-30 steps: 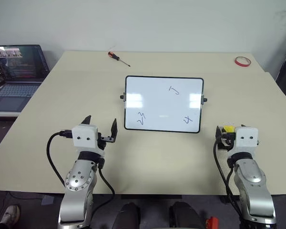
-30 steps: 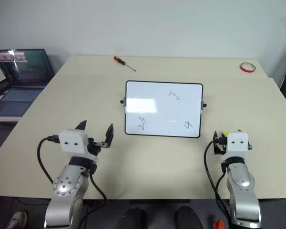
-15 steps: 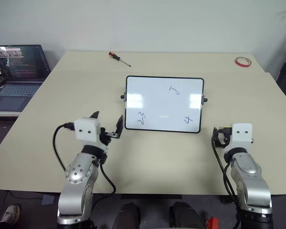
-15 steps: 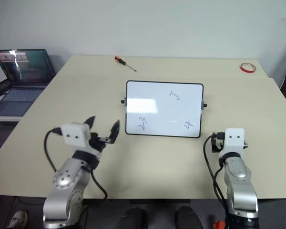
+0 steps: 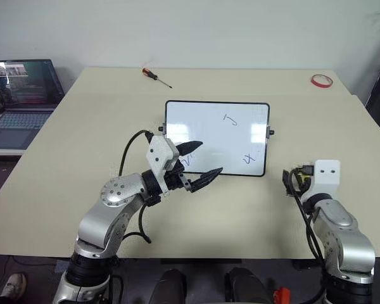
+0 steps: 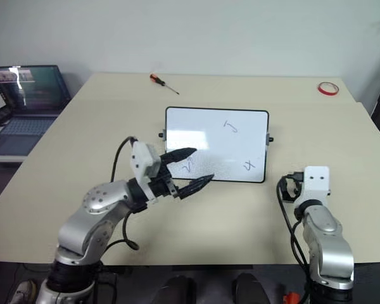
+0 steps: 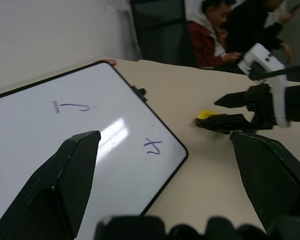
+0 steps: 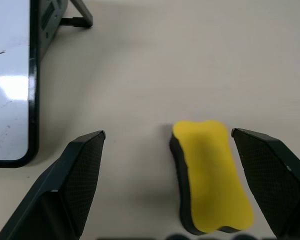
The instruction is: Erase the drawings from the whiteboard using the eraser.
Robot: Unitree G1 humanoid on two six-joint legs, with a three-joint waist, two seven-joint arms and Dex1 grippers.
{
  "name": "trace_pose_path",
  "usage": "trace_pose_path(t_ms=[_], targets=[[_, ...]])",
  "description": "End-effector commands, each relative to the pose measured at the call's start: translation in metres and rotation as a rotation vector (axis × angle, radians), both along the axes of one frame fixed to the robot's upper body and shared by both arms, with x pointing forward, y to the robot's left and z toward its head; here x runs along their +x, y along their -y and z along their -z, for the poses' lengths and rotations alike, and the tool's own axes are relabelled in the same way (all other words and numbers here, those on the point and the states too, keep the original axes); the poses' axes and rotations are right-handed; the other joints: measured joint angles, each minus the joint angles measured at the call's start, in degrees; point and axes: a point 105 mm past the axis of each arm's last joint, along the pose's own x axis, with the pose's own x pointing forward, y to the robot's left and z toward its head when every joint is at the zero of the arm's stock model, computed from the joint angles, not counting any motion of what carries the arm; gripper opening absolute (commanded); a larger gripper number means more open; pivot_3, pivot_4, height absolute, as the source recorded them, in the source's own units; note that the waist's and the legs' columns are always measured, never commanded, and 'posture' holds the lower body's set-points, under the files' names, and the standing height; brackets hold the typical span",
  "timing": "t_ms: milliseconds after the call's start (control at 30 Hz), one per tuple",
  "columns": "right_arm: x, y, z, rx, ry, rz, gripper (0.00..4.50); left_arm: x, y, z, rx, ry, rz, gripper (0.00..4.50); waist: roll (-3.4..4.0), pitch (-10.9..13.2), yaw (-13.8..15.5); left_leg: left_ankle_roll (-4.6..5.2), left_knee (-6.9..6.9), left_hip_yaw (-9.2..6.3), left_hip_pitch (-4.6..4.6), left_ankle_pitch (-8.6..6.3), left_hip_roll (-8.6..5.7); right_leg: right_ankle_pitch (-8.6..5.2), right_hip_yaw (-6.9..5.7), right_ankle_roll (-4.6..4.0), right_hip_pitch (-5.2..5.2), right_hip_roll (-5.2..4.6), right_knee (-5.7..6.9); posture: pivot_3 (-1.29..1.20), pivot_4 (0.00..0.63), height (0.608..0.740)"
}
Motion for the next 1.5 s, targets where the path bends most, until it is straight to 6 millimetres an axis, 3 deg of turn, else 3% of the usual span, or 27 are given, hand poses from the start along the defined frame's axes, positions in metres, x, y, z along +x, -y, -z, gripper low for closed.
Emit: trace_pose_path(t_ms=[33, 267, 600, 1300, 1400, 1500], targets=[[-0.001, 0.003, -0.016, 0.0, 0.054, 0.005, 4.46, -0.008, 0.002, 0.005, 0.025, -0.028, 0.113, 4.5, 0.0, 0.0, 0.0, 0.0, 0.0, -0.01, 0.0, 0.0, 0.0, 0.0, -0.01, 0.0, 0.0, 0.0, 0.0, 0.0, 0.15, 0.74], [0.0, 0.009, 0.001, 0.068, -0.006, 0.012, 4.46, -0.014, -0.005, 0.03, 0.095, -0.156, 0.244, 4.5, 0.01, 0.0, 0.0, 0.0, 0.0, -0.01, -0.01, 0.0, -0.01, 0.0, -0.01, 0.0, 0.0, 0.0, -0.01, 0.0, 0.15, 0.74], [0.006, 0.029, 0.01, 0.097, -0.016, 0.054, 4.46, -0.011, -0.002, 0.027, 0.098, -0.119, 0.256, 4.5, 0.02, 0.0, 0.0, 0.01, 0.01, 0.0, -0.02, 0.0, 0.0, 0.0, 0.01, 0.0, -0.01, -0.02, 0.0, 0.0, 0.15, 0.74], [0.02, 0.038, 0.012, 0.176, 0.002, 0.1, 4.46, -0.009, 0.001, 0.015, 0.1, -0.104, 0.241, 4.5, 0.02, 0.0, 0.0, 0.02, 0.0, 0.01, -0.03, 0.0, 0.0, 0.0, 0.02, 0.0, -0.04, -0.03, 0.02, 0.0, 0.15, 0.74], [0.02, 0.038, 0.012, 0.177, 0.004, 0.098, 3.9, -0.008, 0.0, 0.015, 0.101, -0.104, 0.238, 4.5, 0.02, 0.0, 0.0, 0.02, 0.01, 0.01, -0.03, 0.0, 0.0, 0.0, 0.02, 0.0, -0.04, -0.03, 0.02, 0.0, 0.15, 0.74], [0.021, 0.038, 0.011, 0.18, 0.008, 0.098, 2.9, -0.007, 0.001, 0.014, 0.1, -0.102, 0.237, 4.5, 0.02, 0.0, 0.0, 0.02, 0.01, 0.01, -0.03, 0.0, 0.0, 0.0, 0.02, 0.0, -0.04, -0.03, 0.02, 0.0, 0.15, 0.74]])
